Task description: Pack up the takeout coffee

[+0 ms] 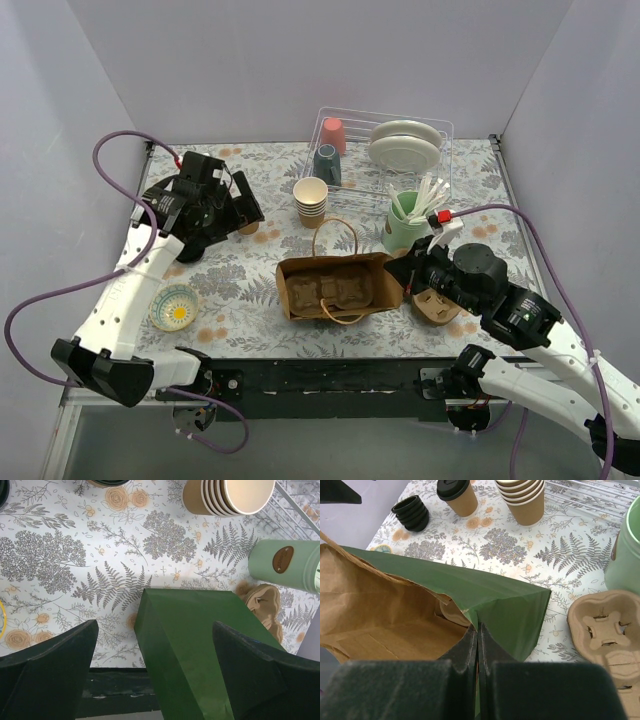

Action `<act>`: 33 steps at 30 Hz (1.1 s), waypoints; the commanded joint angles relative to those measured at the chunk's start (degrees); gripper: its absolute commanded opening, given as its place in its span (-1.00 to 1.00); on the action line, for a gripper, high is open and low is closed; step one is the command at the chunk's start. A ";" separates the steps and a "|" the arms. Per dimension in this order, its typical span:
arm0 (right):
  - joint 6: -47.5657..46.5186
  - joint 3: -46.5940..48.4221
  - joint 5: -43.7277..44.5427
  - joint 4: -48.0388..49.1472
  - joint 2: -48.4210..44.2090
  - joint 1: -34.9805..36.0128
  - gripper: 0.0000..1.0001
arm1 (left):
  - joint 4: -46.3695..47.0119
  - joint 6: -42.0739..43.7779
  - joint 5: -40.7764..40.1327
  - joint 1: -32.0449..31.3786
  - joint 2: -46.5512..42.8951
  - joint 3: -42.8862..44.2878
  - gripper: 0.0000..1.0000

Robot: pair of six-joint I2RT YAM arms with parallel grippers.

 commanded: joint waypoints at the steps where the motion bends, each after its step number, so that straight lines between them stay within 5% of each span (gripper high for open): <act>1: 0.66 0.36 0.02 0.40 -0.04 -0.20 -0.97 | 2.75 0.95 0.41 -0.01 -4.13 -1.77 0.96; 5: 4.17 4.91 1.94 -5.11 3.73 -0.20 -0.94 | -1.98 2.01 -5.98 -0.01 2.96 0.51 0.94; 9: 5.32 7.56 2.92 -7.08 6.64 -0.12 -0.70 | -4.64 0.26 -11.28 0.16 11.14 4.46 0.90; 16: 5.06 13.18 4.06 -12.17 6.99 -0.12 -0.03 | 1.87 1.30 -12.96 2.71 19.84 10.17 0.87; 20: 3.74 15.30 4.33 -14.72 5.41 -0.12 0.18 | 3.71 2.10 -14.80 4.37 24.78 11.67 0.84; 33: 1.63 17.93 5.82 -16.22 5.06 -0.12 0.27 | 11.18 8.51 -8.30 9.39 35.24 17.39 0.75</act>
